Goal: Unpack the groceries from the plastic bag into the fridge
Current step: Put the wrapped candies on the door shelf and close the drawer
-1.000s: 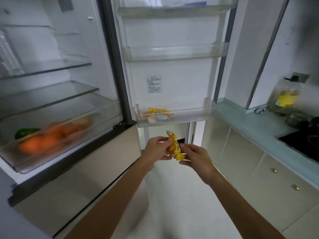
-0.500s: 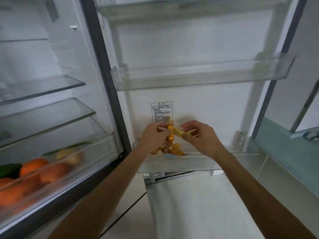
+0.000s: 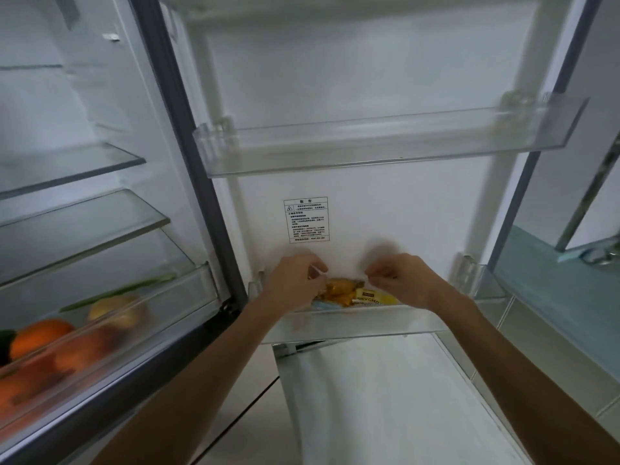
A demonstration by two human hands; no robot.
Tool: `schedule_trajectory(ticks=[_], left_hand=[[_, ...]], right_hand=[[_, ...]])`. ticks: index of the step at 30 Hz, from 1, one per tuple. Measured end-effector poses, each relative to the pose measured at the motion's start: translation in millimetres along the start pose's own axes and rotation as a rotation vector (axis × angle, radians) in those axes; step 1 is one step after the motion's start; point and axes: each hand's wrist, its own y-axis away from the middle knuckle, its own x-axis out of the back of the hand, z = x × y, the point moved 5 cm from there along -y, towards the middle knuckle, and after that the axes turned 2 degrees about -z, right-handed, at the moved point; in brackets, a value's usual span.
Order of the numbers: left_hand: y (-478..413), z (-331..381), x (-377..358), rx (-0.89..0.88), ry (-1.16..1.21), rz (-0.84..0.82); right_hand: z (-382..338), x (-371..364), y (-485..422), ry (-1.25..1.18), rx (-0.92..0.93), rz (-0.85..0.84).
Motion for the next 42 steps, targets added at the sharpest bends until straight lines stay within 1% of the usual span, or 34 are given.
schedule_trajectory(ticks=[4,6,8,10,13,16,19,23,25,27,30,33,38,42], left_hand=[[34,12,-4,-0.132,-0.033,-0.03],[51,17,-12,-0.202,-0.049,-0.069],[65,19,-19,-0.239,-0.06,-0.083],[78,20,-21,-0.239,-0.094,-0.06],[97,20,-24,-0.224,-0.238,-0.053],[115,19,-26,-0.216,-0.363,-0.027],[131,13,-25,-0.205,-0.424,0.001],[156,4,-21,-0.139,-0.355,-0.035],[173,1,-16,-0.12,-0.328,-0.029],[194,-2,-11,-0.1,-0.23,-0.025],[233,0,-5,-0.107,-0.087,-0.049],[270,-2,2,-0.079,0.003,-0.063],[314,-36,34,-0.019,0.004,0.006],[337,-66,63,0.071,-0.042,0.095]], right_hand=[[-5,-4,28,0.14,-0.061,-0.063],[-7,-6,41,0.174,-0.086,-0.046],[-11,-7,53,0.201,-0.095,0.007],[-16,-9,66,0.24,-0.088,0.053],[-22,-15,86,0.316,-0.046,0.102],[-32,-22,102,0.395,-0.022,0.113],[-44,-31,119,0.428,-0.041,0.088],[-65,-45,152,0.414,-0.048,0.035],[-79,-53,172,0.404,-0.02,0.049],[-92,-59,195,0.406,0.024,0.086],[-106,-69,226,0.481,0.078,0.105],[-118,-82,244,0.579,0.083,0.046],[-152,-103,264,0.558,0.136,0.034],[-167,-115,267,0.543,0.138,0.07]])
